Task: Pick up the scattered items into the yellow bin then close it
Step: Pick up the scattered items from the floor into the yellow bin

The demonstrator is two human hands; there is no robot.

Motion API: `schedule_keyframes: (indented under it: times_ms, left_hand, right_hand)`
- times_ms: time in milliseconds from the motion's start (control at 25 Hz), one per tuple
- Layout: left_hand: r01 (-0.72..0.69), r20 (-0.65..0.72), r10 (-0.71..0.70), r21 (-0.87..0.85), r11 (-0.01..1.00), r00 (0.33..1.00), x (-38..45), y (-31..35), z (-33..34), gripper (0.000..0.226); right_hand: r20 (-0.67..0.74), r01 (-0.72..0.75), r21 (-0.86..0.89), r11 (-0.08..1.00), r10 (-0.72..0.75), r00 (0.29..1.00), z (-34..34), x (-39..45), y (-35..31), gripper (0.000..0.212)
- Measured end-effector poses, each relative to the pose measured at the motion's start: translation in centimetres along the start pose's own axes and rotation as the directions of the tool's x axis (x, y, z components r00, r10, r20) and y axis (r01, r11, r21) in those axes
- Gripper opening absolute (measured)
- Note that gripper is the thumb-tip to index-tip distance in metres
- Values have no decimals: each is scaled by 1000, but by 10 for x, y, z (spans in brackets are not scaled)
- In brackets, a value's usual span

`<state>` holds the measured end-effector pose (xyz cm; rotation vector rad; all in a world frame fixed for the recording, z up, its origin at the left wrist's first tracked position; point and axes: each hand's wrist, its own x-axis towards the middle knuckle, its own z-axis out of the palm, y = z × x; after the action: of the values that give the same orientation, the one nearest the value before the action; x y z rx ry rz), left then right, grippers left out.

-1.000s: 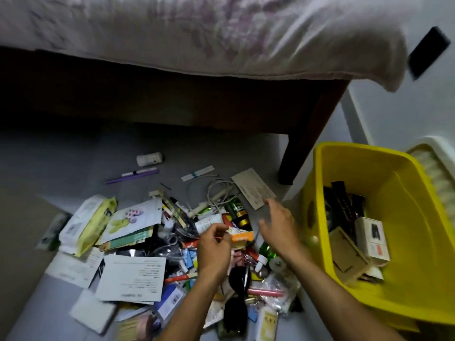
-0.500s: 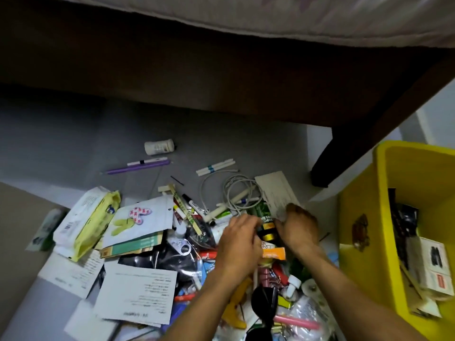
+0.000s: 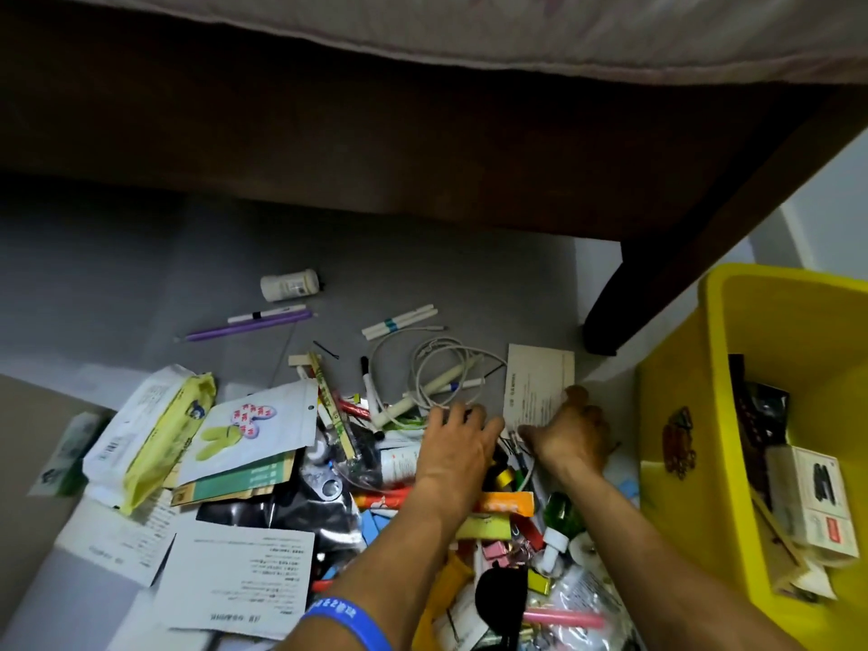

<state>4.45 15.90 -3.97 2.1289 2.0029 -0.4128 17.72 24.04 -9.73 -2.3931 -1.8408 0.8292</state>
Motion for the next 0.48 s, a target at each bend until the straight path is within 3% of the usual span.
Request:
schedule_keyframes:
  times_ms: [120, 240, 280, 360, 400, 480]
  left_hand:
    - [36, 38, -37, 17, 999, 999, -9, -3, 2, 53]
    - [116, -21, -123, -199, 973, 992, -29, -10, 4, 54]
    - [182, -31, -213, -407, 895, 976, -41, -10, 2, 54]
    - [253, 51, -370, -815, 521, 928, -71, -6, -13, 50]
    - [222, 70, -394, -908, 355, 917, -85, 0, -24, 47]
    - [127, 27, -442, -972, 198, 897, -107, 16, -45, 37]
  right_hand:
    - [52, -95, 308, 947, 83, 995, 7, -17, 1, 60]
    - [-83, 74, 413, 908, -43, 996, 2, -44, 3, 24]
    - [-158, 167, 469, 867, -104, 982, -8, -56, 2, 13]
    - [-294, 307, 562, 768, -162, 942, -41, -85, 3, 5]
    - [-317, 340, 616, 711, -171, 933, -62, -102, 7, 6]
    - [-341, 376, 722, 581, -175, 924, -103, -136, 27, 14]
